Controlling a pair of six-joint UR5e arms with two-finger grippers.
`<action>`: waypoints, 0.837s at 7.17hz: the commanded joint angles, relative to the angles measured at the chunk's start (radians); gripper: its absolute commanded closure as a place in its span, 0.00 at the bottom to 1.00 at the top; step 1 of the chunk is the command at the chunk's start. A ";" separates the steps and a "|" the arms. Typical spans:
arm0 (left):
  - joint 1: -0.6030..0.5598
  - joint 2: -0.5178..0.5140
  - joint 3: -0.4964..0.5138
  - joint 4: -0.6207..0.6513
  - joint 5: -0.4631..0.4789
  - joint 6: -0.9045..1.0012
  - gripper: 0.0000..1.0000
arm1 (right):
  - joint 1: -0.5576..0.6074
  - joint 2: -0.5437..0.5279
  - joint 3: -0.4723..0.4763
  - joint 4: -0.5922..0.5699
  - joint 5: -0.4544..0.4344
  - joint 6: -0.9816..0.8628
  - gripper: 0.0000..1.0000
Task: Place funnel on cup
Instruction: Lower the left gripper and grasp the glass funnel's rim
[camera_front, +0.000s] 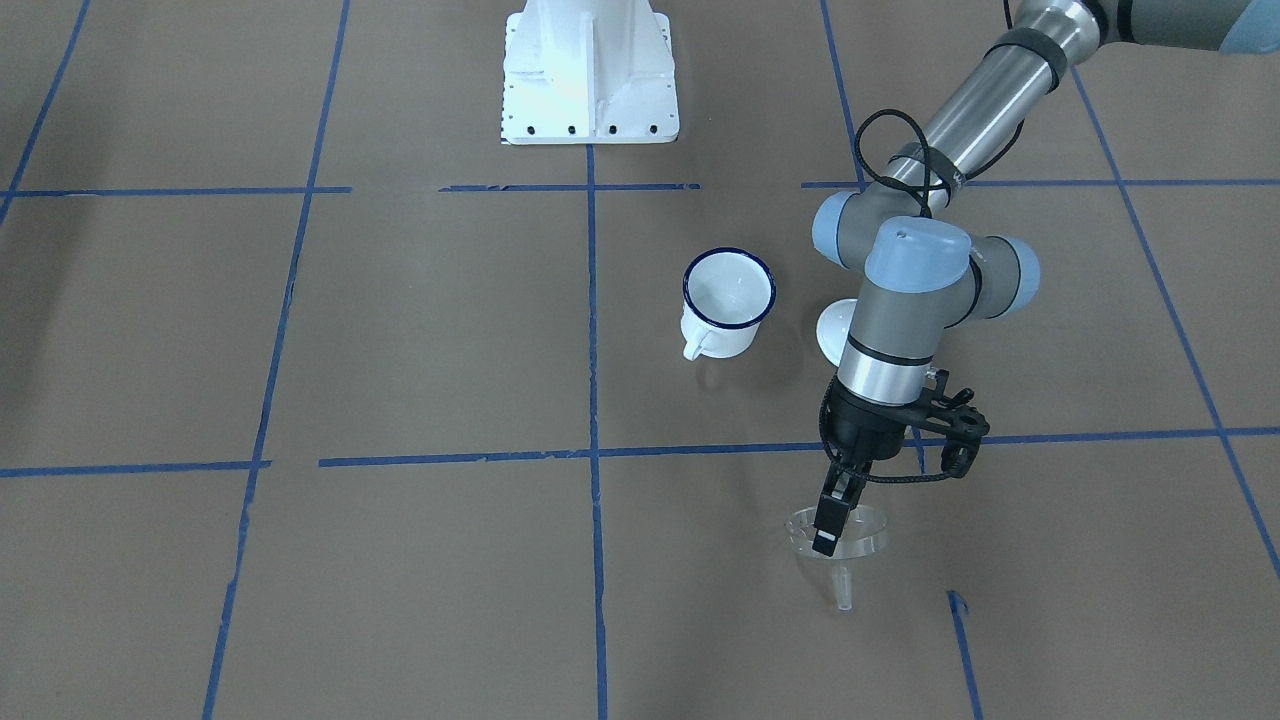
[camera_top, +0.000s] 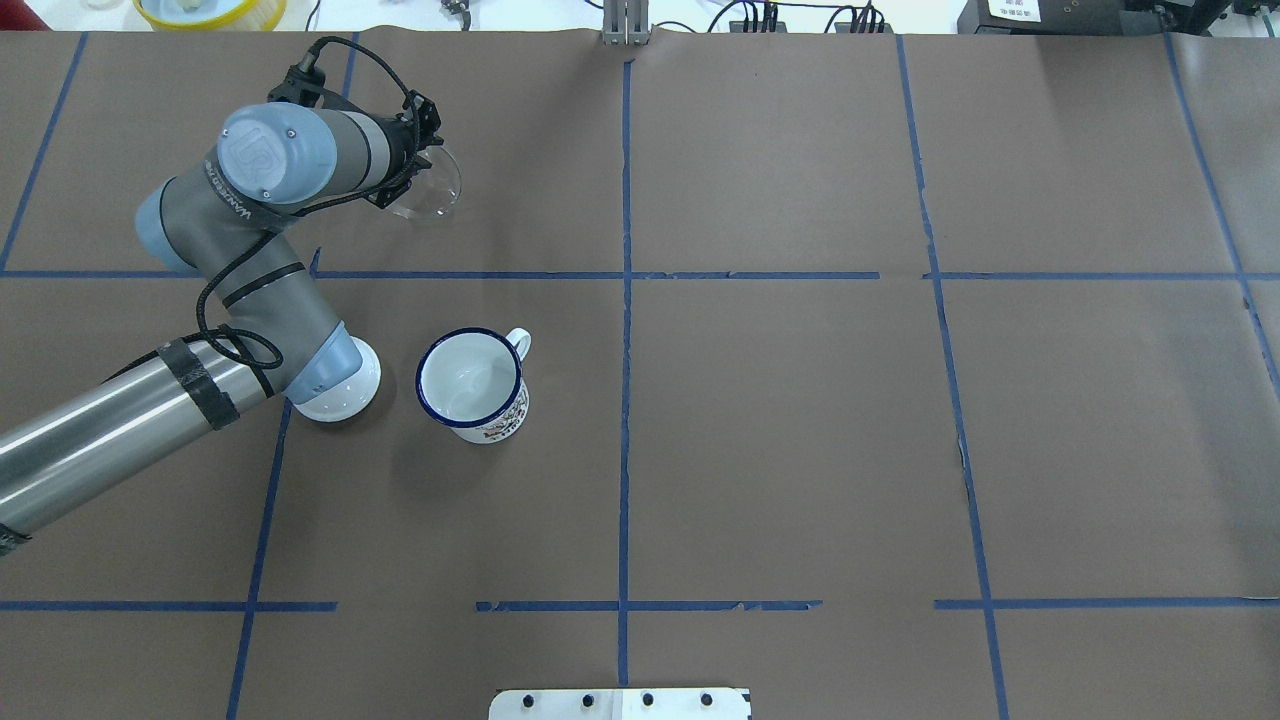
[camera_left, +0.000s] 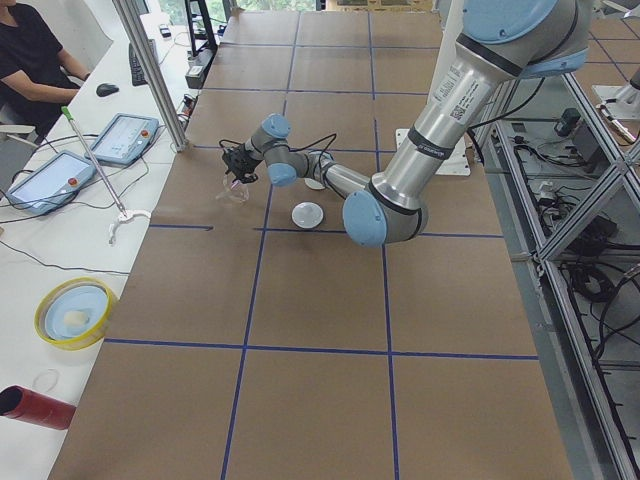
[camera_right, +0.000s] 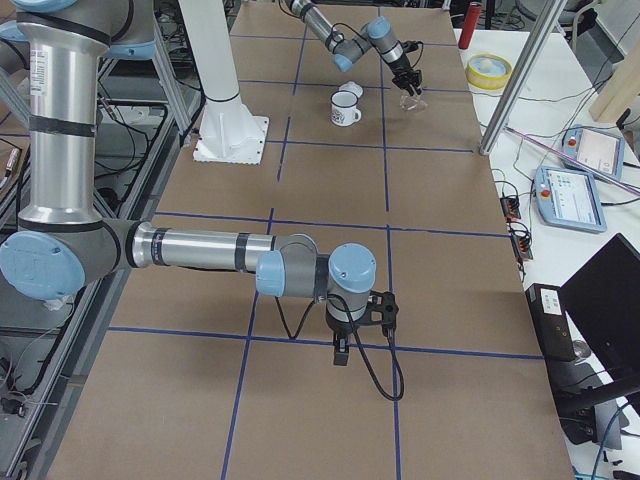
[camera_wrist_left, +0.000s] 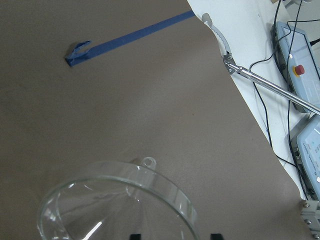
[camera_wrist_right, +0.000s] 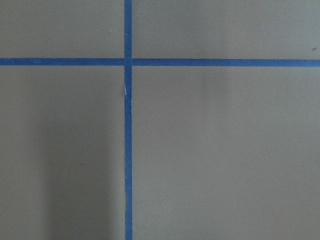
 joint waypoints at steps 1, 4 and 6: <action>0.000 0.000 -0.001 -0.012 0.000 0.000 0.80 | 0.000 0.000 0.000 0.000 0.000 0.000 0.00; -0.006 0.006 -0.022 -0.041 -0.003 -0.011 1.00 | 0.000 0.000 -0.001 0.000 0.000 0.000 0.00; -0.012 0.016 -0.079 -0.049 -0.011 -0.012 1.00 | 0.000 0.000 -0.001 0.000 0.000 0.000 0.00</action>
